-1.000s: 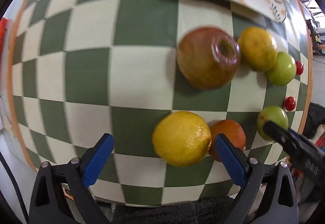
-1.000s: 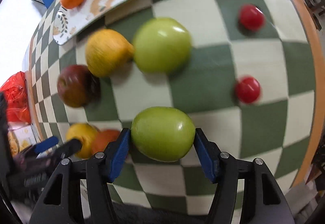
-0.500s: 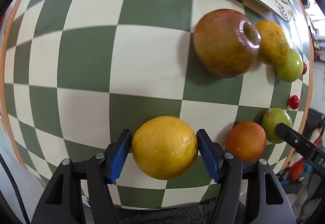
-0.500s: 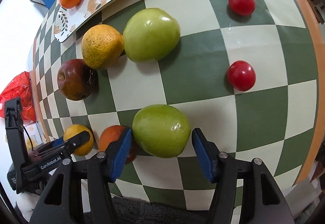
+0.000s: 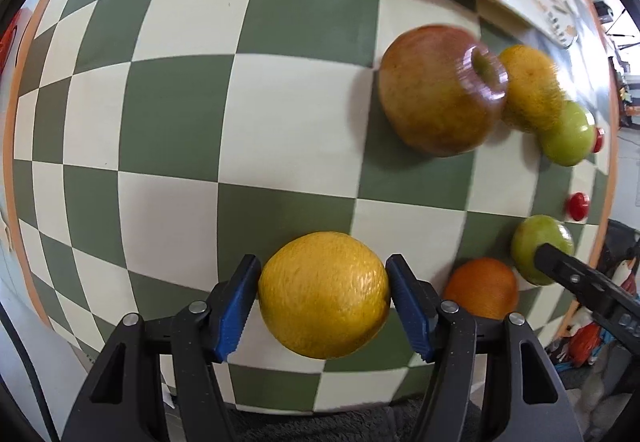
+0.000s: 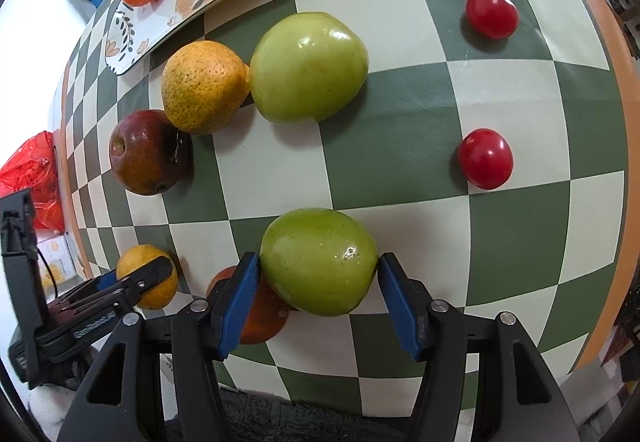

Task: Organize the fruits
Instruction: 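Grasp a green apple with the right gripper while the left grasps a yellow citrus, then lift the green apple with the right gripper while the left lifts the yellow citrus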

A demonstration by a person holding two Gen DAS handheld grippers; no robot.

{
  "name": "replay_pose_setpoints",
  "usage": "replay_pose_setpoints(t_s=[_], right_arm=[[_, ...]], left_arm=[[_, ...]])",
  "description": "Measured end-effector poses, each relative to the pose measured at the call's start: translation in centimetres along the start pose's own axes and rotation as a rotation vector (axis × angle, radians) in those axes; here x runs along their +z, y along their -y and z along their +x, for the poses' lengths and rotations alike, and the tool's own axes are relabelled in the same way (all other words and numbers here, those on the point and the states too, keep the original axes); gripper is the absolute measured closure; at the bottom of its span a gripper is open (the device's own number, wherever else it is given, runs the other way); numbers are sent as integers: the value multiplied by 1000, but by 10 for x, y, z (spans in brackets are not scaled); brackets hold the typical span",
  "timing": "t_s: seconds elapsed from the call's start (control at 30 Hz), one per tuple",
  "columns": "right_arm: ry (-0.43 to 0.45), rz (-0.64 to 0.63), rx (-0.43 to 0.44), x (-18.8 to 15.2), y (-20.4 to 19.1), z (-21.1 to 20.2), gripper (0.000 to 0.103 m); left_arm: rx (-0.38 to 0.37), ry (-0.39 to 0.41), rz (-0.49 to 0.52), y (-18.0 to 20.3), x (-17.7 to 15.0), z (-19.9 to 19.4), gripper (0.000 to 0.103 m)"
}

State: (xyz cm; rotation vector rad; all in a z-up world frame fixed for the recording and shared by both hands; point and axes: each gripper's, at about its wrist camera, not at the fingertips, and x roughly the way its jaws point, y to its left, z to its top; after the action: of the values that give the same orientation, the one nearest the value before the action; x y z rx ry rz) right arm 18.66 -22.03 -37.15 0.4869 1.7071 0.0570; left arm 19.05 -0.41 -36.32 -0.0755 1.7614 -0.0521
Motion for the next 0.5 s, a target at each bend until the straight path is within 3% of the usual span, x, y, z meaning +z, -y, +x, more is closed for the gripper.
replay_pose_setpoints(t_s=[0.1, 0.2, 0.33, 0.43, 0.5], right_arm=[[22, 6, 27, -1, 0, -12, 40], [70, -4, 81, 7, -10, -38, 40], [144, -33, 125, 33, -30, -72, 40], [182, -53, 132, 65, -47, -80, 40], [190, -61, 116, 80, -51, -84, 40]], left_arm=[[-57, 39, 1, 10, 2, -34, 41], [-122, 122, 23, 25, 14, -81, 56], [-160, 242, 58, 38, 67, -133, 56], [-149, 231, 77, 35, 98, -132, 55], [-158, 192, 89, 25, 97, -119, 53]])
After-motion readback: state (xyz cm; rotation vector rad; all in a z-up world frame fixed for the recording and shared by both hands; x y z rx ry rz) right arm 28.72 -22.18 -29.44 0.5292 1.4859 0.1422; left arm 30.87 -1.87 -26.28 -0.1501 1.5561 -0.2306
